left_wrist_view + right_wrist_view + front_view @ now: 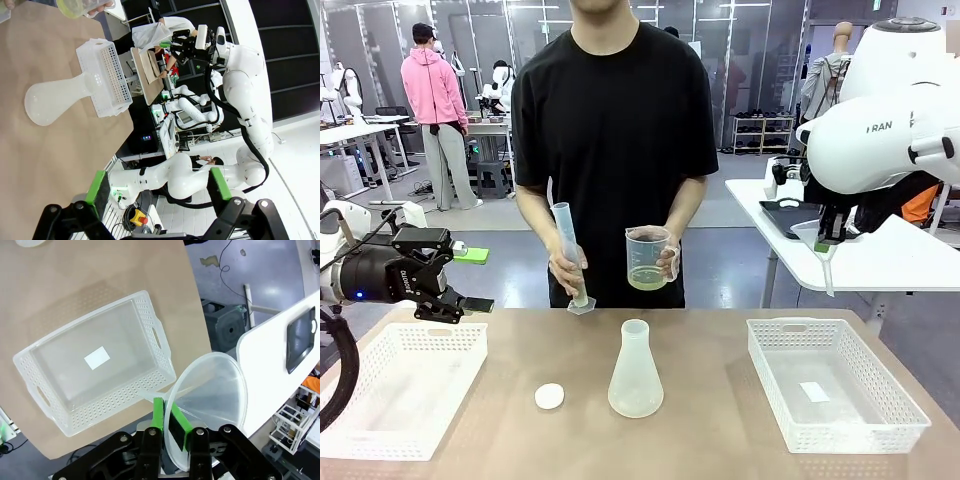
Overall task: Prepare the solutions needed for the experiment.
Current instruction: Pick up the Plastic Funnel and insert it into the Big flask.
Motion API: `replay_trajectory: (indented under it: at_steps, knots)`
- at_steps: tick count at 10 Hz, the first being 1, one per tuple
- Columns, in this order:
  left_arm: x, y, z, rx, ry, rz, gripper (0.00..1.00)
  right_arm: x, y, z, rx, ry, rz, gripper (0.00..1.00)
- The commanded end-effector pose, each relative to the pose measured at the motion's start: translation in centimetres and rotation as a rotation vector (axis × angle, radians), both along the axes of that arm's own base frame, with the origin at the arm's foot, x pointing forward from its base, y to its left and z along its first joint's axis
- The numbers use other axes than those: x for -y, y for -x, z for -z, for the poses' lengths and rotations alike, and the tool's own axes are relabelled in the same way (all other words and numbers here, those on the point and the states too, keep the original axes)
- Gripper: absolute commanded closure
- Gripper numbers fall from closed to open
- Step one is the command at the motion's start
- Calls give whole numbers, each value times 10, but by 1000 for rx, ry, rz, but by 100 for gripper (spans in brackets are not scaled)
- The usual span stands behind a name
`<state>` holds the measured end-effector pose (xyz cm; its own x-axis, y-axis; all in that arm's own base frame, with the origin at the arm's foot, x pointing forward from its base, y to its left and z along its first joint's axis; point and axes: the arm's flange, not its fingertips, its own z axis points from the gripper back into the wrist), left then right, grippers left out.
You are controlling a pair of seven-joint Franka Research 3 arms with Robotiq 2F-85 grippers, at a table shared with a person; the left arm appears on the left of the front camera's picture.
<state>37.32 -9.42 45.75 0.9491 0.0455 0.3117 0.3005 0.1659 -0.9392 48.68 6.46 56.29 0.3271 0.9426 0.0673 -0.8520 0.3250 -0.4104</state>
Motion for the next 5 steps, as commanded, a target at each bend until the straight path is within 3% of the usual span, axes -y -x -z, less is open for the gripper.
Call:
replay_trajectory:
  at_steps: [1,2,5]
  knots:
    - [0,0,-1,1,14,6,0,2,-4,-3,-8,13,-8,99]
    - [0,0,-1,1,14,6,0,0,0,0,0,0,0,93]
    - [0,0,-1,1,14,6,0,-55,2,-3,125,-18,-238,93]
